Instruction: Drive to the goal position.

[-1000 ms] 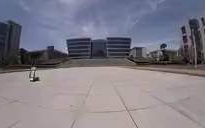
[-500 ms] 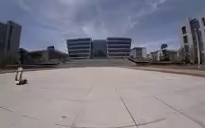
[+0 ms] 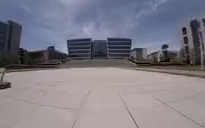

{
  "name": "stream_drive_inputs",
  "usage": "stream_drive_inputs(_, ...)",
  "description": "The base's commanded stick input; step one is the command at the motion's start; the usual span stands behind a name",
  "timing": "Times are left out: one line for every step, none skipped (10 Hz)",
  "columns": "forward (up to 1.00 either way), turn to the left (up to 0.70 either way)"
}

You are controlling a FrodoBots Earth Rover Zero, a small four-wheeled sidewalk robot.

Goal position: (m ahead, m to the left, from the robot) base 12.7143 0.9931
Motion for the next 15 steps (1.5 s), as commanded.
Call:
stream_drive_inputs(0.69,0.00)
stream_drive_inputs(0.69,0.00)
stream_drive_inputs(0.69,0.00)
stream_drive_inputs(0.69,0.00)
stream_drive_inputs(0.69,0.00)
stream_drive_inputs(0.69,0.00)
stream_drive_inputs(0.69,0.00)
stream_drive_inputs(0.69,0.00)
stream_drive_inputs(0.69,0.18)
stream_drive_inputs(0.69,0.35)
stream_drive_inputs(0.69,0.35)
stream_drive_inputs(0.69,0.23)
stream_drive_inputs(0.69,0.00)
stream_drive_inputs(0.69,0.00)
stream_drive_inputs(0.69,0.00)
